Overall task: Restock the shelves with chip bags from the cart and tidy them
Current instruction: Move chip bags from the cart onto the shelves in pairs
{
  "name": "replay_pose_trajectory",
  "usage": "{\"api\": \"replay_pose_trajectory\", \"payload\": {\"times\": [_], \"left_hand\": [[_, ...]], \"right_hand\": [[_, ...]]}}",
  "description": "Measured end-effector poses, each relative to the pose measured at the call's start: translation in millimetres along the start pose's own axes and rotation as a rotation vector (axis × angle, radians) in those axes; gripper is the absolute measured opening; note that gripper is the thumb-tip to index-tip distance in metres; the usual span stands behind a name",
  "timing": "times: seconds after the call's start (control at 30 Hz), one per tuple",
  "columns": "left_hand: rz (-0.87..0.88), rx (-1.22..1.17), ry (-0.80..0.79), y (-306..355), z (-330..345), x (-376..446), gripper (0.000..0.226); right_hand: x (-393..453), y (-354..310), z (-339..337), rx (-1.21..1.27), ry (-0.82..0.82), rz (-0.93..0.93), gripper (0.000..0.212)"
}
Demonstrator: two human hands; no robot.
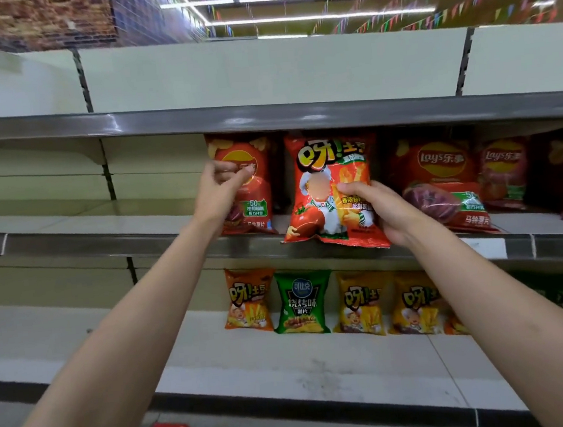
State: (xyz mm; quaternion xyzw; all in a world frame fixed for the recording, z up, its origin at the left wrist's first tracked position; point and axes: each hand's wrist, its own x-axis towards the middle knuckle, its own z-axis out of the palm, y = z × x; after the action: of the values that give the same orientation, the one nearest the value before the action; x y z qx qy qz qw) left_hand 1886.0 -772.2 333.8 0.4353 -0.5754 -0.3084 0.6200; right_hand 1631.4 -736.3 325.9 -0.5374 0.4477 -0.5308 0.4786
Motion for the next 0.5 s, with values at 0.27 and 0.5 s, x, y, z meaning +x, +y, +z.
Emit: {"api": "replay_pose_trajectory", "payload": {"times": [0.27,0.5], "left_hand": [[-0.130,0.017,-0.349,11.1,77.1,-104.0,0.035],[-0.242,0.001,-0.540,18.8,125.3,-187.2,0.068]], "right_hand": [[-86.2,19.6,-35.5,-0.052,0.020,0.022,0.093],[-173.8,38.2,-80.6,0.024,0.071,0.063,0.083]]}}
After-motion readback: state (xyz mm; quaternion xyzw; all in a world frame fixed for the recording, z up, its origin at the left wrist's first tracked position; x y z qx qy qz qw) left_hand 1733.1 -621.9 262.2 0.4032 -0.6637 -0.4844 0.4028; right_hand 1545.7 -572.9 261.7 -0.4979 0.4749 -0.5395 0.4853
